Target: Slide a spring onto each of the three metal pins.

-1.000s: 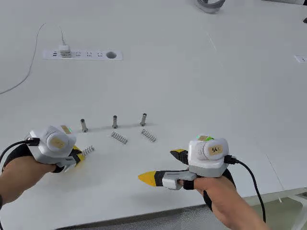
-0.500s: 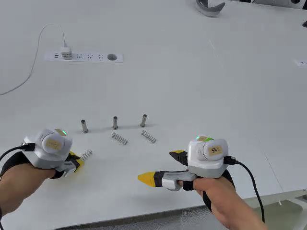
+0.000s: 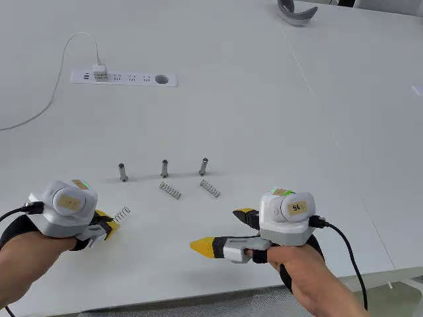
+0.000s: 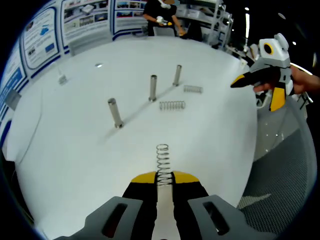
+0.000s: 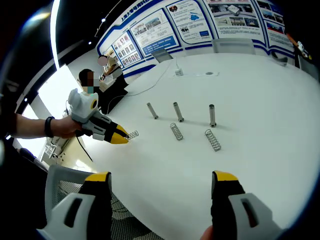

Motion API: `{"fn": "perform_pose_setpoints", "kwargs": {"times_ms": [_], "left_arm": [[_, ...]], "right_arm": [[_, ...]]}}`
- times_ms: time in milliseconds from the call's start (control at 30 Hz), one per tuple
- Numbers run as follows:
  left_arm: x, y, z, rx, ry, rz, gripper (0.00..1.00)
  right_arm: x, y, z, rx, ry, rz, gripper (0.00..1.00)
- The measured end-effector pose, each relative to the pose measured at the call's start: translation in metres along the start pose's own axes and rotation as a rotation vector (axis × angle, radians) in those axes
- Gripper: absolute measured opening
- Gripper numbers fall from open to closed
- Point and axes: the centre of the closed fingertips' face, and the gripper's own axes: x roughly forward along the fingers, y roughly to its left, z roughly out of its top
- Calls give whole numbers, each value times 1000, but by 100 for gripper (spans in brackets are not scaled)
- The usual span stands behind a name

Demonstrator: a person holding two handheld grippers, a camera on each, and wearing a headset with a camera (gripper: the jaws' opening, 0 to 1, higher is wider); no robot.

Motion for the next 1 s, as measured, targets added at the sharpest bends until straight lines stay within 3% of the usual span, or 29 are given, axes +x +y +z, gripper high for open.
{"fn": "perform_pose_setpoints", "kwargs": {"times_ms": [300, 567, 1000], "left_arm": [[-10, -3, 3, 2, -17, 5, 10], [-15, -5, 13, 17, -37, 4, 10], [-17, -20, 27, 72, -62, -25, 10]], "right_arm": [[2, 3, 0, 7, -2, 17, 82], [4, 6, 2, 8, -4, 31, 82], [6, 12, 8, 5, -16, 64, 76]]}}
